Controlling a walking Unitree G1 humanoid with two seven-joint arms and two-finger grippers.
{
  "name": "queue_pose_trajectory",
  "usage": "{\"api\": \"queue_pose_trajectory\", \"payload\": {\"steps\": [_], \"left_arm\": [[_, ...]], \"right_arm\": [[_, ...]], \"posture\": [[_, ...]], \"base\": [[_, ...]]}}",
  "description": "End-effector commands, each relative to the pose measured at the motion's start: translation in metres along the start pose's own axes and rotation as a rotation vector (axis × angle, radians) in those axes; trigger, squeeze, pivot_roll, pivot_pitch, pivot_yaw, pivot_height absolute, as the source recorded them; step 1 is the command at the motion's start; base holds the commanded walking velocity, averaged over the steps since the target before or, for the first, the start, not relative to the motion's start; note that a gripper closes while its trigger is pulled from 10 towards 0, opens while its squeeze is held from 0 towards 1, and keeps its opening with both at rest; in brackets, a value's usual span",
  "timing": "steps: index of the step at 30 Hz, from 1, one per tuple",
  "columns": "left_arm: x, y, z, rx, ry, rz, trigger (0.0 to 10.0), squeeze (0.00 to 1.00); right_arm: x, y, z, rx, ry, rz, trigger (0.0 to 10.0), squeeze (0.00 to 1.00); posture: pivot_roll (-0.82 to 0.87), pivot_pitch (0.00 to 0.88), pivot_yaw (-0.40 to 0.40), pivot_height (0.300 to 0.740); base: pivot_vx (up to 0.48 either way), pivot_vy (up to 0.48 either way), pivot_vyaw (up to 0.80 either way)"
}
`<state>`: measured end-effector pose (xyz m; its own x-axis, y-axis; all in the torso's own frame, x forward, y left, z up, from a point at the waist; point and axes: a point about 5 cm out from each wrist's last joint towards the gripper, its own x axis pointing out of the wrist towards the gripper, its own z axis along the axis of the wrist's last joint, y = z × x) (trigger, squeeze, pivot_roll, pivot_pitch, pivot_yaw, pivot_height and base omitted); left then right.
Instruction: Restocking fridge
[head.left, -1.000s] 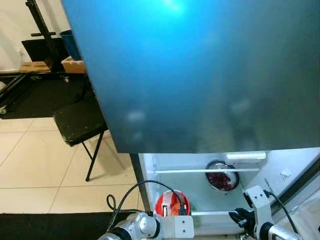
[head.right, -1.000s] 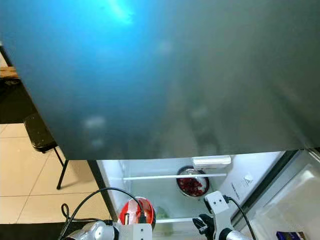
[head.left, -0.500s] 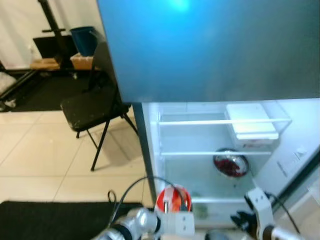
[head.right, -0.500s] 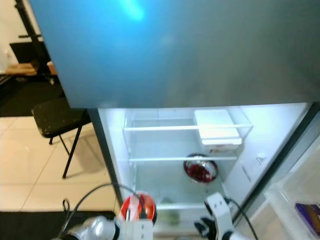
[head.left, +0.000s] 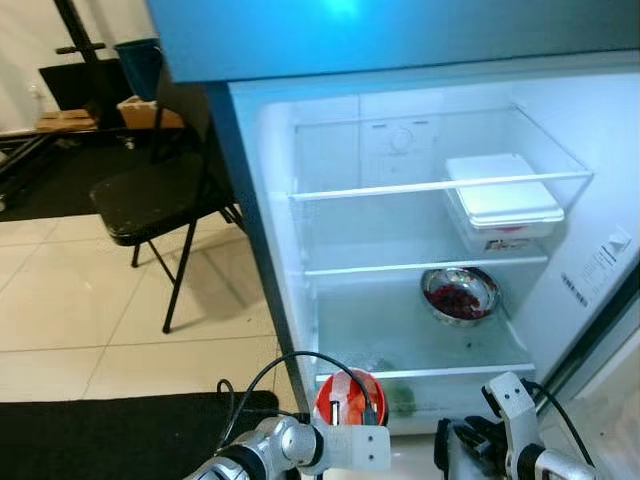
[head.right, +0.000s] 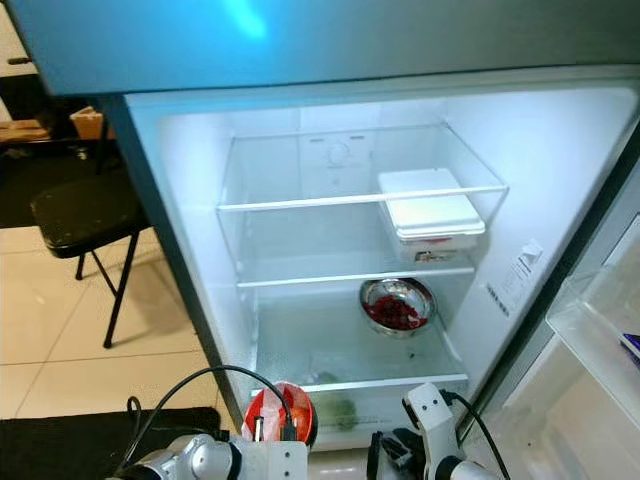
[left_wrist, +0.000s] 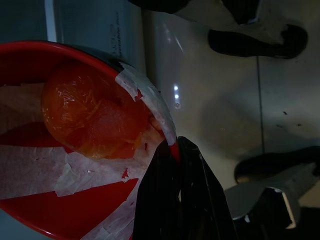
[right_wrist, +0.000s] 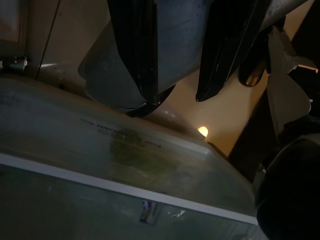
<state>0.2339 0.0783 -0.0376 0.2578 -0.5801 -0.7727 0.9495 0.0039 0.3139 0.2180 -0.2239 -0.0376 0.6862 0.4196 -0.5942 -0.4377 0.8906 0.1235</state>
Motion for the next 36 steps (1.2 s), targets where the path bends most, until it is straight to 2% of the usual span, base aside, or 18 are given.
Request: {"api": "queue_pose_trajectory", "payload": {"steps": [1, 5, 11, 18, 21, 26, 30, 31, 32, 34, 36], "left_arm": [[-0.002, 0.006, 0.001, 0.038, -0.012, 0.019, 10.0, 0.00], [-0.002, 0.009, 0.004, 0.055, -0.018, 0.036, 10.0, 0.00], [-0.003, 0.015, 0.006, 0.072, -0.021, 0.059, 10.0, 0.00], [-0.006, 0.031, 0.012, 0.116, -0.027, 0.109, 10.0, 0.00], [-0.009, 0.040, 0.014, 0.150, -0.019, 0.117, 10.0, 0.00], [-0.010, 0.041, 0.014, 0.155, -0.017, 0.117, 10.0, 0.00], [-0.020, 0.057, 0.009, 0.200, 0.018, 0.140, 10.0, 0.00], [-0.020, 0.057, 0.009, 0.200, 0.018, 0.140, 10.0, 0.00], [-0.025, 0.065, 0.007, 0.215, 0.036, 0.152, 10.0, 0.00], [-0.025, 0.065, 0.007, 0.215, 0.036, 0.152, 10.0, 0.00], [-0.035, 0.082, 0.004, 0.239, 0.070, 0.183, 10.0, 0.00]], "right_arm": [[0.004, 0.006, 0.002, -0.013, -0.004, 0.028, 10.0, 0.00], [0.005, 0.006, 0.005, -0.014, -0.022, 0.027, 10.0, 0.00], [0.004, 0.002, 0.014, 0.005, -0.081, 0.022, 10.0, 0.00], [0.002, -0.006, 0.026, -0.023, -0.114, 0.011, 10.0, 0.00], [0.002, -0.003, 0.027, -0.038, -0.137, 0.040, 10.0, 0.00], [0.002, -0.002, 0.027, -0.040, -0.140, 0.045, 10.0, 0.00], [-0.004, 0.006, 0.023, -0.072, -0.174, 0.078, 10.0, 0.00], [-0.004, 0.006, 0.023, -0.072, -0.174, 0.078, 10.0, 0.00], [-0.007, 0.008, 0.024, -0.085, -0.195, 0.090, 10.0, 0.00], [-0.007, 0.008, 0.024, -0.085, -0.195, 0.090, 10.0, 0.00], [-0.013, 0.013, 0.030, -0.110, -0.244, 0.109, 10.0, 0.00]], "posture": [[-0.06, 0.000, 0.033, 0.501], [-0.06, 0.000, 0.033, 0.481], [-0.06, 0.000, 0.034, 0.476], [-0.07, 0.000, 0.044, 0.461], [-0.07, 0.000, 0.051, 0.446], [-0.07, 0.000, 0.051, 0.441], [-0.09, 0.000, 0.080, 0.426], [-0.09, 0.000, 0.080, 0.426], [-0.09, 0.000, 0.088, 0.421], [-0.09, 0.000, 0.088, 0.421], [-0.10, 0.000, 0.101, 0.411]], "base": [[0.000, 0.000, 0.00], [0.000, 0.000, 0.00], [0.000, 0.000, 0.00], [0.000, 0.000, 0.00], [0.000, 0.000, 0.00], [0.000, 0.000, 0.00], [0.000, 0.000, 0.00], [0.000, 0.000, 0.00], [0.000, 0.000, 0.00], [0.000, 0.000, 0.00], [0.000, 0.000, 0.00]]}}
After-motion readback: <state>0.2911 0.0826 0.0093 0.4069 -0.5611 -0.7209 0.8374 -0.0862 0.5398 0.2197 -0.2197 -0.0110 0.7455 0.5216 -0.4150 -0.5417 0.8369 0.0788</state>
